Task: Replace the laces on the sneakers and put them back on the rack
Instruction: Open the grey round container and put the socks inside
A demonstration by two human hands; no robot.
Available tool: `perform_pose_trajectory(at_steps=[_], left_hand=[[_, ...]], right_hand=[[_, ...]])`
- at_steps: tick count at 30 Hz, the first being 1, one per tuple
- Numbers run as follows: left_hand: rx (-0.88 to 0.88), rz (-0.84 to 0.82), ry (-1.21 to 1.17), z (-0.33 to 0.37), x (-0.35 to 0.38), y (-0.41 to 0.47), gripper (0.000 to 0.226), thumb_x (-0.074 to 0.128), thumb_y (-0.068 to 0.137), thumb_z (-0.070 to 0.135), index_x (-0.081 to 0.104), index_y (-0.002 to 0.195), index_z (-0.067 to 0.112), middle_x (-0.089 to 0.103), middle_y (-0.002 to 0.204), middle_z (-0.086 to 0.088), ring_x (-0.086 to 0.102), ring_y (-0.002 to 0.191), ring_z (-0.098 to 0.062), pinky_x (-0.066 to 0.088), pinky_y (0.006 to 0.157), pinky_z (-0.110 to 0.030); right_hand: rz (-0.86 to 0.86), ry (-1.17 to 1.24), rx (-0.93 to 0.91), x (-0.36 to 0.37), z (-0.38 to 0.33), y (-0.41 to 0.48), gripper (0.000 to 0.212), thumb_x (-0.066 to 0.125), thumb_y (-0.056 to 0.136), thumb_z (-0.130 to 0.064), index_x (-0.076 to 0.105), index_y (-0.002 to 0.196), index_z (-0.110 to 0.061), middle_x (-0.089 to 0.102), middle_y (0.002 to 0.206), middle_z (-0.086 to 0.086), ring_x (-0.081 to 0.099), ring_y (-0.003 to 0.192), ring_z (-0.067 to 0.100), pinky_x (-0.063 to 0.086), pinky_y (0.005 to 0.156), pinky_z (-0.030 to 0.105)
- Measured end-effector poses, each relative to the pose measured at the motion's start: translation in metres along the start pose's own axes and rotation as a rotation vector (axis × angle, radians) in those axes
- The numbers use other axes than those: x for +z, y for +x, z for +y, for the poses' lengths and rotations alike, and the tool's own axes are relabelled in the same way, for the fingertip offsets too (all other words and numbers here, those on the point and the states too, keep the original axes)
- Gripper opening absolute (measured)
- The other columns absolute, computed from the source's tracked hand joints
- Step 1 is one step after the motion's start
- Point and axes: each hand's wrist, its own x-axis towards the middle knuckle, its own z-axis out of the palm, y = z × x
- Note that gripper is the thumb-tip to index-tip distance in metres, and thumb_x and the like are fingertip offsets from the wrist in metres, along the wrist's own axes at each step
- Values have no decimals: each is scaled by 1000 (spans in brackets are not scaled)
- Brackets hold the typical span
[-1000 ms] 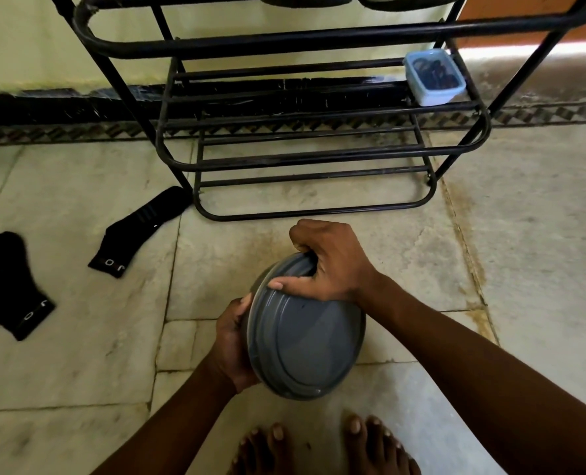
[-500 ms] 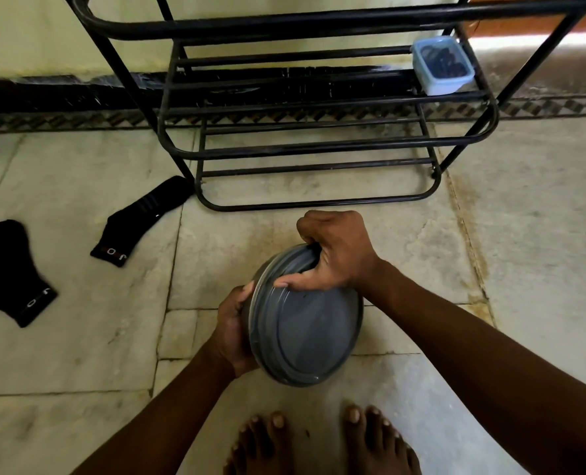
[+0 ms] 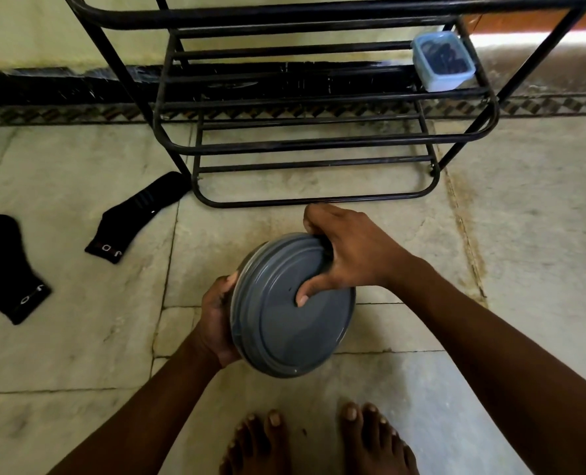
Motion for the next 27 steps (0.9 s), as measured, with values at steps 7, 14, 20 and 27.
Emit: perform_pose_trajectory(at_steps=[7, 14, 20, 27], left_hand=[[49, 142, 51, 6, 2, -7, 66, 24, 100, 48, 80, 107, 13, 77, 104, -12, 74, 96, -25, 61, 79, -37], [85, 224, 15, 10, 5, -1, 75, 18, 108, 51, 82, 100, 13, 78, 91, -8, 75, 83, -21, 62, 72, -34], [54, 362, 57, 8, 3, 2, 67, 34, 101, 61, 75, 122, 11, 70, 123, -17, 72, 103, -30, 61, 84, -41], [198, 459, 168, 11, 1, 2, 61, 37, 103, 56, 63, 135, 11, 68, 129, -20, 66, 119, -37, 58, 94, -49]], right_hand=[[-16, 36, 5, -10, 3, 7, 70, 80, 51, -82, 52, 81, -25, 55, 81, -11, 53, 75, 7, 47, 65, 31], [20, 454, 173, 10, 16, -4, 57, 95, 51, -53, 64, 82, -18, 50, 119, -3, 53, 116, 15, 63, 81, 35], [31, 478, 262, 36, 33, -14, 57, 94, 51, -54, 69, 86, -17, 54, 118, -5, 56, 115, 14, 59, 88, 44], [64, 461, 320, 43, 37, -15, 56, 92, 55, -55, 70, 94, -22, 56, 127, -8, 56, 119, 8, 54, 100, 43]])
